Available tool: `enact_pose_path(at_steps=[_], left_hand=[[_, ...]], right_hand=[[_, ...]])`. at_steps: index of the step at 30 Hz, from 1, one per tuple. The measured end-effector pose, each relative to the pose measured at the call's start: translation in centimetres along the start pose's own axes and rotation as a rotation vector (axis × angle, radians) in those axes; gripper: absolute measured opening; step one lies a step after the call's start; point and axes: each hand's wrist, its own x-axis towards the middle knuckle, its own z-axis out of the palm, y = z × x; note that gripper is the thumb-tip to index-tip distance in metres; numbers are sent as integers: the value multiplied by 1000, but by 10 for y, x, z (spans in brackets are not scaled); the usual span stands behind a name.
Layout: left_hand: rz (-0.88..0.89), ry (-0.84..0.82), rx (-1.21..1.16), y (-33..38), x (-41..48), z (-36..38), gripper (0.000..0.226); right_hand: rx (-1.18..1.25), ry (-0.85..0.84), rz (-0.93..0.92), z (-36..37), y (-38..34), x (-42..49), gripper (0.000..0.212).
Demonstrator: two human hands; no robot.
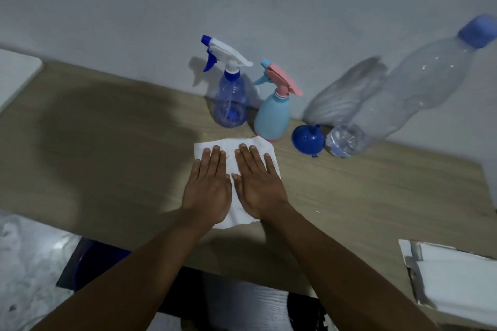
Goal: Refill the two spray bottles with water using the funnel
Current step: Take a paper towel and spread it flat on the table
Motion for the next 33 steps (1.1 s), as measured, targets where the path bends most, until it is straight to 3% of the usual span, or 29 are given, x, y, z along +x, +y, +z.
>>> enact_pose_path(at_steps=[13,20,33], left_hand=[[126,-62,-18,136,-8,7,59],[249,-73,3,195,-6,10,60],[485,-99,38,231,-24,19,60]], right_hand=[[-128,51,150,-24,103,-92,60],[-80,89,262,-37,148,-135,61],[-53,143,503,-29,146,-200,65]])
